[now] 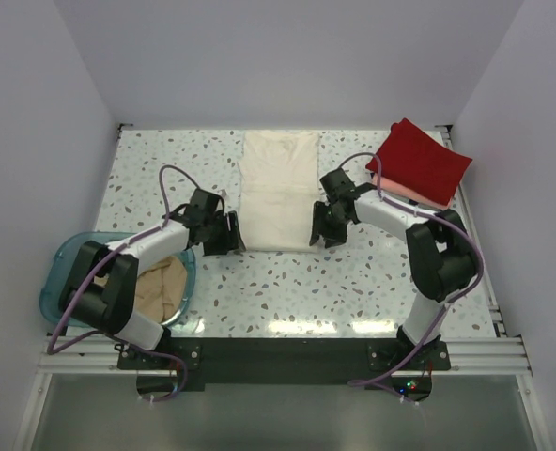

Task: Fold and stack the t-shirts
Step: Fold the tshirt

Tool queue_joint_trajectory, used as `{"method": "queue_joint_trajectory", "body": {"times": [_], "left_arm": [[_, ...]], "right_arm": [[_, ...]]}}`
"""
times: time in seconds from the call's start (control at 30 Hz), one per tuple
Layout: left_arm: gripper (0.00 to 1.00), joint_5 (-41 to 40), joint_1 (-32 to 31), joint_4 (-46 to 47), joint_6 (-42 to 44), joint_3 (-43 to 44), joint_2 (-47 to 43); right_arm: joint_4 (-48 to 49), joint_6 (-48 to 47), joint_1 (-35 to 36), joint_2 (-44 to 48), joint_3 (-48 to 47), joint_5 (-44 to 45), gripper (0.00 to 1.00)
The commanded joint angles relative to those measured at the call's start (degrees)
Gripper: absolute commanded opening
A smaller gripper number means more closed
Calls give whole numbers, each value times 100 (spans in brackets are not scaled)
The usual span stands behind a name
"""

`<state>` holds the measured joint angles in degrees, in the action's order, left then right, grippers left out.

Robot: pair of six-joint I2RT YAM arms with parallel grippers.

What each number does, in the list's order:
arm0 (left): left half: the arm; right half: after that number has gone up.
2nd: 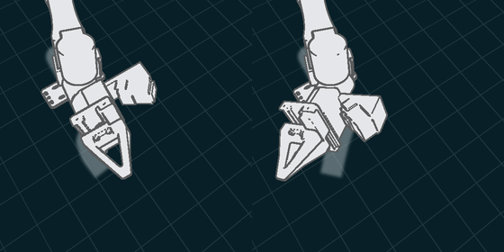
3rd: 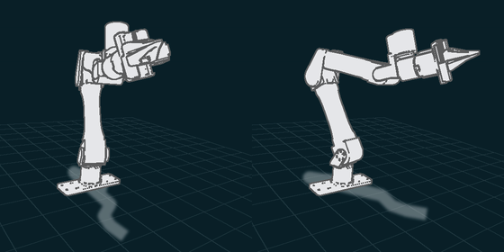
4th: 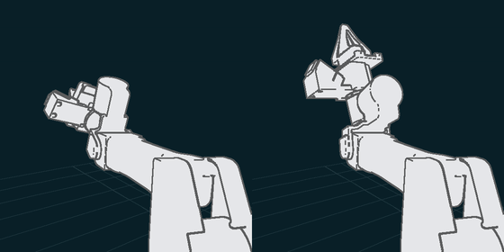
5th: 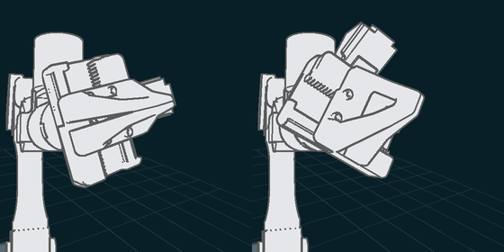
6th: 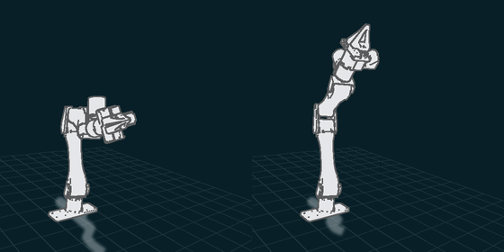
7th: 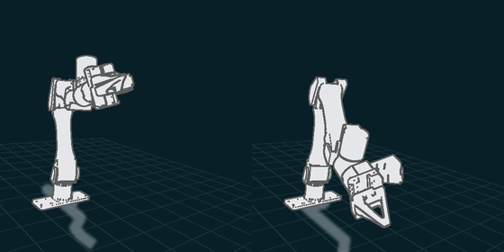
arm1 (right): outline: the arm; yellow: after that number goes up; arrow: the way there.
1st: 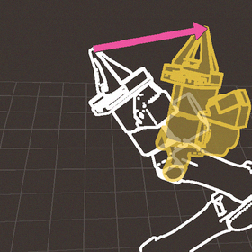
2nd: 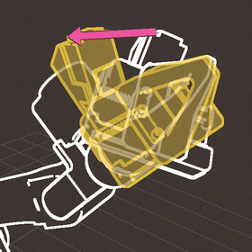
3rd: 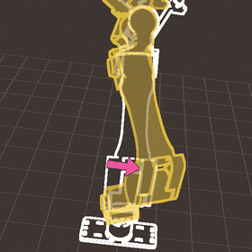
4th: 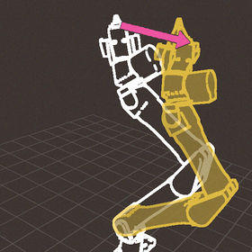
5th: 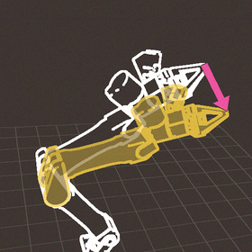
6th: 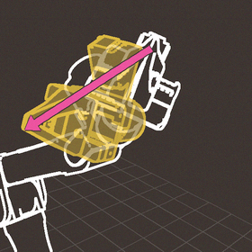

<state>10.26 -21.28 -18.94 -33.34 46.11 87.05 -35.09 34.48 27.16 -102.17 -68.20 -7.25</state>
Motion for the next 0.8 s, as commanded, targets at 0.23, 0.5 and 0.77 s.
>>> {"method": "queue_joint_trajectory", "body": {"times": [0.23, 0.5, 0.77], "left_arm": [[64, 11, 62, 154, -23, 74, -171], [62, -112, 106, 259, -190, 205, 75], [54, -182, 106, 250, -199, 364, 454]], "right_arm": [[195, 77, 18, -382, 167, -180, 43], [336, 94, 35, -681, 316, -444, 27], [257, 85, 35, -690, 255, -444, 19]]}}
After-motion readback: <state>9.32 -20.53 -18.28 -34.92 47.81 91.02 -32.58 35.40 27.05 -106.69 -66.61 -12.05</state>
